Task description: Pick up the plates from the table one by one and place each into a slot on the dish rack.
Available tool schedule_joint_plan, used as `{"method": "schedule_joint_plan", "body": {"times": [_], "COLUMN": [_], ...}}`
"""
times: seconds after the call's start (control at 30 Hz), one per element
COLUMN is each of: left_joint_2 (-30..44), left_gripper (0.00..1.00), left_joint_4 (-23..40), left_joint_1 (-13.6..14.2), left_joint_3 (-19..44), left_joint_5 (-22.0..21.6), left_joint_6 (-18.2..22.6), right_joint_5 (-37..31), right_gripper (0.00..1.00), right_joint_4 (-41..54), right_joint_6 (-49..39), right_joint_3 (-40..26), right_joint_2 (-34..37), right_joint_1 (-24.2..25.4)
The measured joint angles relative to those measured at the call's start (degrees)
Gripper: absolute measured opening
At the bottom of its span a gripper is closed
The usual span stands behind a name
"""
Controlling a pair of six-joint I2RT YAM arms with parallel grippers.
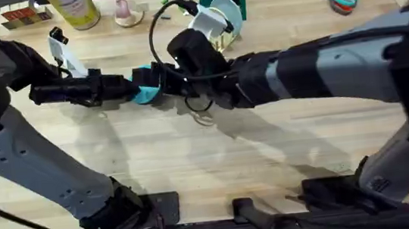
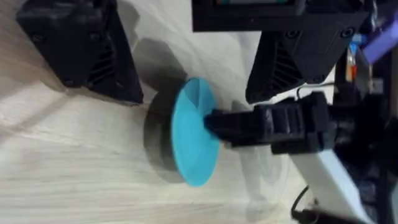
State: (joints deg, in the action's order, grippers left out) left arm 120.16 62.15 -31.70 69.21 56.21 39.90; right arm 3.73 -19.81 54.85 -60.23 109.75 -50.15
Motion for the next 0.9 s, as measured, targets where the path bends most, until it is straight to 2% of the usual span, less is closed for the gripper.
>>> {"method": "schedule_joint_plan", "body": {"times": [0.33,0.53,0.67,0.9], "left_joint_2": [0.0,0.0,0.0,0.0], "left_gripper": [0.041,0.041,0.041,0.040], "left_joint_4": [0.0,0.1,0.0,-0.1], "left_joint_1": [0.0,0.0,0.0,-0.2], "left_joint_3": [0.0,0.0,0.0,0.1], "left_joint_5": [0.0,0.0,0.0,0.2], "left_joint_6": [0.0,0.0,0.0,0.0], "right_joint_5": [-4.2,-4.6,-4.6,-5.9], "right_gripper": [0.972,0.893,0.701,0.140], "right_joint_4": [-7.1,-7.3,-7.2,-5.9], "right_joint_6": [5.5,8.7,9.7,10.1], "right_joint_3": [-0.1,-0.3,-0.3,-0.3], "right_joint_2": [2.6,3.8,4.1,4.7], "right_joint_1": [-1.7,-2.7,-3.1,-3.2]}}
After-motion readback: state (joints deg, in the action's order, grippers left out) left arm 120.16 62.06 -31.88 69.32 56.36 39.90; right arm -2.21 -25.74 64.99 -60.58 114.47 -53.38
